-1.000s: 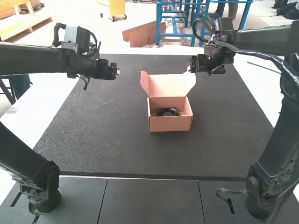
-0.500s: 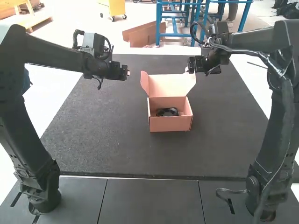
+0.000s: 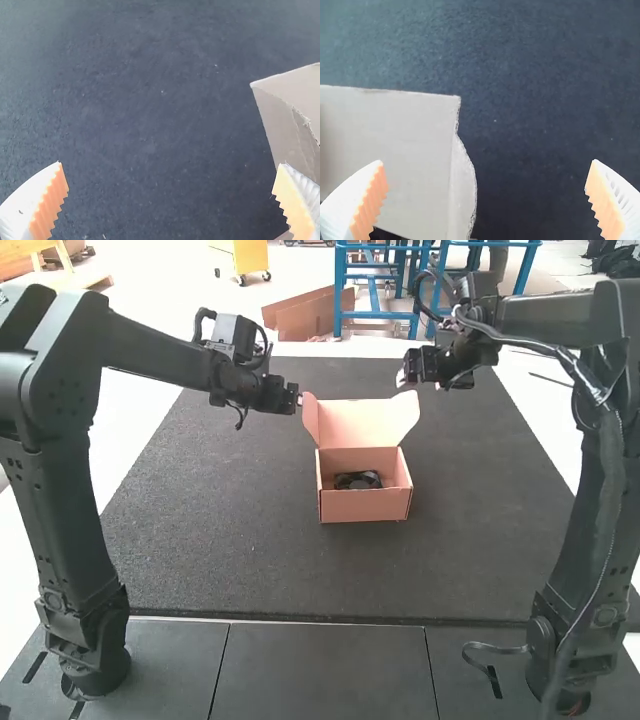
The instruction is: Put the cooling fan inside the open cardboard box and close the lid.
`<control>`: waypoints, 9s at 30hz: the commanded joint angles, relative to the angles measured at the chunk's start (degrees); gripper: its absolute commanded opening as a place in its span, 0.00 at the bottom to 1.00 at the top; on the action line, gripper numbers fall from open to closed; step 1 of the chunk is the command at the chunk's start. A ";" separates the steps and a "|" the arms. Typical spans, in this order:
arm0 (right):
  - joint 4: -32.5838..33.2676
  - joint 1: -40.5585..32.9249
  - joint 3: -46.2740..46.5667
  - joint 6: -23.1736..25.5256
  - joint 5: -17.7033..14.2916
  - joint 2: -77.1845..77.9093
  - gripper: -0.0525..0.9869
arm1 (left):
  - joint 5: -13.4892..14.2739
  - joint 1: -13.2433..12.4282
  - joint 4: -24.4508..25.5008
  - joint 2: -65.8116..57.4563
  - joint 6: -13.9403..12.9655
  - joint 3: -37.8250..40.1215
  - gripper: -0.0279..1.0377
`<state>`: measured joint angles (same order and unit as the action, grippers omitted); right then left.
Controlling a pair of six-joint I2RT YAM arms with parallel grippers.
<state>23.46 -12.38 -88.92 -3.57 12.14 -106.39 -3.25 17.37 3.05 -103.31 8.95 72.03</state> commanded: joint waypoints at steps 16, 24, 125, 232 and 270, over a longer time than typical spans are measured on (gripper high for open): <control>5.98 2.19 -9.78 2.87 8.86 -5.67 0.56 | -0.53 6.01 0.55 -0.84 0.63 4.35 0.94; 7.21 2.01 -10.22 4.01 10.18 -5.76 0.35 | -0.45 6.01 0.99 -0.93 0.63 4.35 0.94; 24.44 -1.50 -6.70 -2.75 11.59 -0.49 0.03 | -0.45 6.01 4.95 0.30 0.54 6.02 0.94; 15.65 1.04 10.26 5.60 -1.77 32.56 0.88 | 4.21 13.48 30.70 0.47 -6.23 13.05 0.94; 20.83 3.15 19.32 6.65 5.61 41.88 0.89 | 10.01 16.56 35.10 15.06 -7.90 24.12 0.94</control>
<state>45.01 -9.47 -69.93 3.05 16.78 -65.69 6.04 34.33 36.53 -91.37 1.74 92.09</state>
